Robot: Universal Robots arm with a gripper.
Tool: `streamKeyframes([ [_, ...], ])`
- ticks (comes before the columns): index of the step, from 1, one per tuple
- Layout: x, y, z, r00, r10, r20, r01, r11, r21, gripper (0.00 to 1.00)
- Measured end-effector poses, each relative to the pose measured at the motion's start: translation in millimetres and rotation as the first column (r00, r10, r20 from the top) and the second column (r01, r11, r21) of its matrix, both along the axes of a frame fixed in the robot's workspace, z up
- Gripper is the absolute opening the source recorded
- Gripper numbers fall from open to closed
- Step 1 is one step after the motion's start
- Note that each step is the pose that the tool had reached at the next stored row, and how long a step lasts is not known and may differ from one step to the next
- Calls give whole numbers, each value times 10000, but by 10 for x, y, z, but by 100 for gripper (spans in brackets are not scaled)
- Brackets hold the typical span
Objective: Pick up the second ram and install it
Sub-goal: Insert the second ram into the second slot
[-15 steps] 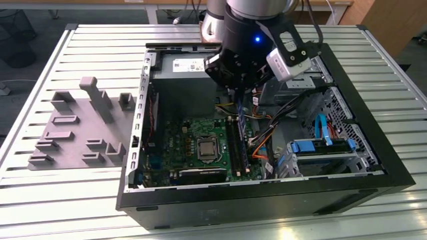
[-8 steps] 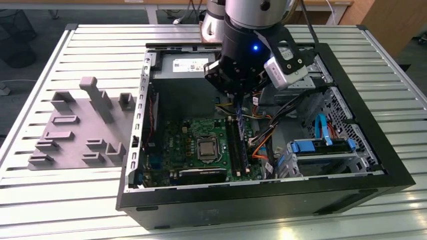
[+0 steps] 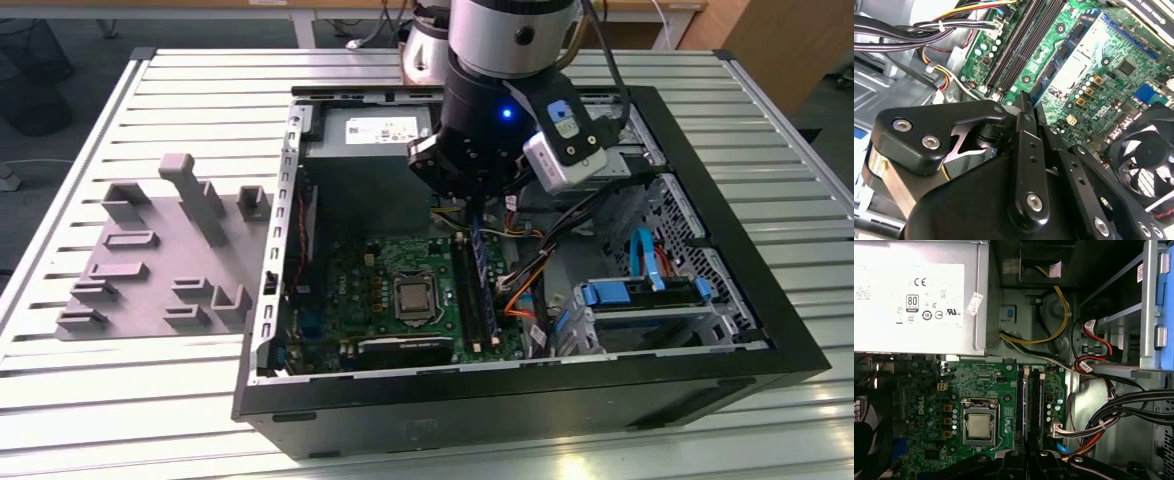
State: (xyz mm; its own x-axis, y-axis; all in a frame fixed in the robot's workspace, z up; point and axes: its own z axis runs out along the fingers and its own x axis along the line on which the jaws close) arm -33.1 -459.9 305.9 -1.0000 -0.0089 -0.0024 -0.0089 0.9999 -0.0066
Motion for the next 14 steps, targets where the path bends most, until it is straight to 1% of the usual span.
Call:
streamKeyframes([
  [3, 0, 0, -53, 10000, 0, 0, 0, 10000, 0, 14],
  [6, 0, 0, -28, 10000, 0, 0, 0, 10000, 0, 14],
  [10, 0, 0, -25, 10000, -1, 0, 1, 10000, 2, 14],
  [12, 0, 0, 31, 10000, 0, 0, 0, 10000, 1, 14],
  [14, 0, 0, 32, 10000, 0, -1, 0, 10000, 0, 14],
])
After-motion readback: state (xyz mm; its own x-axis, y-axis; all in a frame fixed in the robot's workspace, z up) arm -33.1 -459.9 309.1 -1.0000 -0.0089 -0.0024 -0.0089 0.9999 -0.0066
